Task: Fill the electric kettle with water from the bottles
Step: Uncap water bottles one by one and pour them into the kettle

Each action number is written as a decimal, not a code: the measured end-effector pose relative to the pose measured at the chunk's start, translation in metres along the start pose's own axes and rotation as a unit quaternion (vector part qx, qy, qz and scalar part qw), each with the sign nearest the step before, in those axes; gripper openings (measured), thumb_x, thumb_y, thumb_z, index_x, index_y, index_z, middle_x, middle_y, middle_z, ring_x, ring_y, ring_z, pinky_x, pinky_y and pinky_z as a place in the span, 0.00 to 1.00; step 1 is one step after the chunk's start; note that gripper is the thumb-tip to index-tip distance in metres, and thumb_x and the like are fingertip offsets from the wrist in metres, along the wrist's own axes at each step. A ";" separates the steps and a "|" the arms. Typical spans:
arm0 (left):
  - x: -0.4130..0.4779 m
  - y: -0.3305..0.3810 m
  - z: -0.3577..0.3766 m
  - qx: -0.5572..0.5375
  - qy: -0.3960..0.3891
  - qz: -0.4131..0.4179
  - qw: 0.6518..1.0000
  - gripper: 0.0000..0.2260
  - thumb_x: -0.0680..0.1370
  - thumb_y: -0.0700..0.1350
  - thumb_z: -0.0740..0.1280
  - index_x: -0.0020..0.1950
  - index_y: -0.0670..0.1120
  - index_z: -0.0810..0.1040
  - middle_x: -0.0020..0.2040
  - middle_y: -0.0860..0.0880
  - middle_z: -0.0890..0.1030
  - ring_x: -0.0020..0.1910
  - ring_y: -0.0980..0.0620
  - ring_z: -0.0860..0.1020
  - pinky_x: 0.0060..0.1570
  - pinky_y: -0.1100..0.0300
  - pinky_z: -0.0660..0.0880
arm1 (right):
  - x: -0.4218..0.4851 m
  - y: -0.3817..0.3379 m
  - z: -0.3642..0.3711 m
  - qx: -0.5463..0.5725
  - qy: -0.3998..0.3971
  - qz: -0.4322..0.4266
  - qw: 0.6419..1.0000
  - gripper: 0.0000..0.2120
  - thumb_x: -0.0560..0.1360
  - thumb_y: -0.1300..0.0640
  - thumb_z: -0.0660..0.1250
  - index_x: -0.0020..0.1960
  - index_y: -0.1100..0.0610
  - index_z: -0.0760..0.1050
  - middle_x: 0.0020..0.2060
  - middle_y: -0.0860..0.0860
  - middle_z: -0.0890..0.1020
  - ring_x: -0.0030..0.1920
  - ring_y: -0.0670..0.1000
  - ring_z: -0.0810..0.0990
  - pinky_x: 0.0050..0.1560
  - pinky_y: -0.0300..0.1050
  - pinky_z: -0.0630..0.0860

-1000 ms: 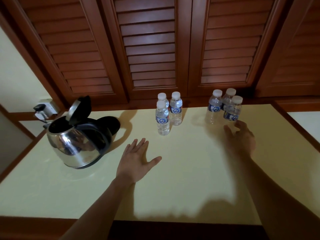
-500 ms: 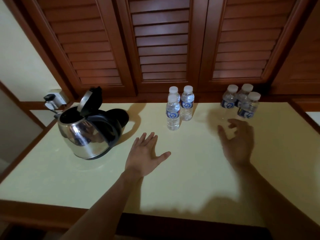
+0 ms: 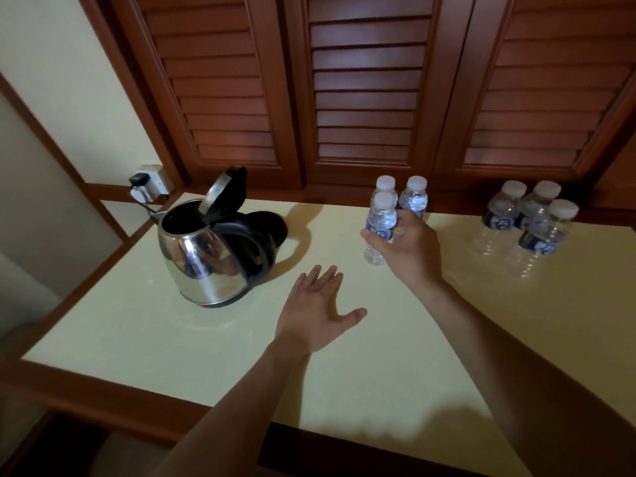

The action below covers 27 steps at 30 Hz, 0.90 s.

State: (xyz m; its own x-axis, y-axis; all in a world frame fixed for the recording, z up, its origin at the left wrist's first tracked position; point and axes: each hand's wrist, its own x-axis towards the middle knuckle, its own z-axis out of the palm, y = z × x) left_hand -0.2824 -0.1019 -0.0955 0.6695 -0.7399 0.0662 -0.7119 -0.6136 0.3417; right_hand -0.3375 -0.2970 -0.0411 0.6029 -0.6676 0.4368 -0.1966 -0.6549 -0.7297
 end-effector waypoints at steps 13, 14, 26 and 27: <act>-0.004 0.007 -0.017 -0.127 -0.018 -0.030 0.991 0.38 0.73 0.65 0.72 0.79 0.54 0.64 0.79 0.58 0.64 0.81 0.56 0.52 0.79 0.57 0.46 | -0.032 -0.022 -0.028 -0.058 -0.072 -0.010 0.996 0.16 0.66 0.40 0.76 0.46 0.48 0.78 0.39 0.43 0.83 0.39 0.44 0.79 0.41 0.42 0.75; -0.006 0.008 -0.022 -0.181 -0.027 -0.042 0.982 0.37 0.72 0.60 0.74 0.78 0.56 0.66 0.76 0.60 0.67 0.79 0.57 0.56 0.79 0.56 0.50 | -0.038 -0.027 -0.031 -0.051 -0.081 -0.004 0.995 0.17 0.64 0.39 0.77 0.46 0.47 0.78 0.39 0.42 0.83 0.39 0.40 0.79 0.41 0.38 0.74; -0.069 -0.024 -0.077 -0.568 -0.014 0.003 0.823 0.15 0.71 0.35 0.78 0.55 0.39 0.82 0.46 0.48 0.86 0.46 0.53 0.83 0.47 0.62 0.77 | -0.092 -0.119 -0.030 0.047 -0.158 -0.060 0.985 0.12 0.66 0.47 0.78 0.47 0.45 0.81 0.39 0.37 0.83 0.39 0.42 0.78 0.38 0.30 0.68; -0.075 -0.031 -0.084 -0.571 -0.010 0.008 0.821 0.13 0.71 0.34 0.78 0.55 0.38 0.82 0.45 0.48 0.86 0.44 0.54 0.83 0.46 0.63 0.77 | -0.095 -0.128 -0.025 0.058 -0.168 -0.061 0.982 0.12 0.67 0.46 0.78 0.48 0.44 0.81 0.40 0.36 0.83 0.39 0.42 0.78 0.38 0.30 0.68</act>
State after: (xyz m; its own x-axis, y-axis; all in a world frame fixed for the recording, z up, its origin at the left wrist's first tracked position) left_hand -0.2925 -0.0046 -0.0323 0.6508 -0.7562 0.0677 -0.0506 0.0457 0.9977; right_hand -0.3890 -0.1587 0.0243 0.8418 -0.4193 0.3399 -0.0296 -0.6646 -0.7466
